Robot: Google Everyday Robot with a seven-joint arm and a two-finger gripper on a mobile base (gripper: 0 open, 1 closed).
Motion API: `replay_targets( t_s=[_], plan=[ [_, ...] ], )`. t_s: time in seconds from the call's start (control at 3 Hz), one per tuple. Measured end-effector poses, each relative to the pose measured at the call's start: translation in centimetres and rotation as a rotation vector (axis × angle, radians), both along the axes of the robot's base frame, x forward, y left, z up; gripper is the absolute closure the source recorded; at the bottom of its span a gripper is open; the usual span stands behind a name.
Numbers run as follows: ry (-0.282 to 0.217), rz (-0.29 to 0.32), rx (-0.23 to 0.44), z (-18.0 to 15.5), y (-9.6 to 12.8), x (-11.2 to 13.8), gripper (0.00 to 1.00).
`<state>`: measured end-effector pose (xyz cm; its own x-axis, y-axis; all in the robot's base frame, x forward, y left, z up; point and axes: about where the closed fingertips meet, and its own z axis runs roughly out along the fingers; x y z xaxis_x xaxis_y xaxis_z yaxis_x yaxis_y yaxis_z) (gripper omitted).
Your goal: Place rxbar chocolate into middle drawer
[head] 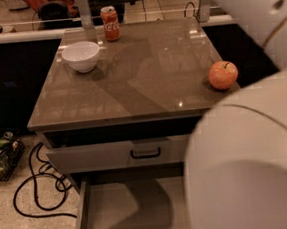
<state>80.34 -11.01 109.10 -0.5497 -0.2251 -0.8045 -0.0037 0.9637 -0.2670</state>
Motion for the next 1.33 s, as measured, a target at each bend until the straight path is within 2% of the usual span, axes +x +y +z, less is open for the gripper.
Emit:
replay_targets(
  t_s=[0.33,0.67,1.0,1.33],
  plan=[
    [-0.099,-0.011,0.070,3.6,-2.6,-5.2,1.00],
    [-0.082,-0.006,0.093,0.0,-6.1,-8.2,1.00],
    [-0.038,0.055,0.167,-5.7,-8.6,-8.8,1.00],
    [-0.038,0.055,0.167,-5.7,-8.6,-8.8,1.00]
  ],
)
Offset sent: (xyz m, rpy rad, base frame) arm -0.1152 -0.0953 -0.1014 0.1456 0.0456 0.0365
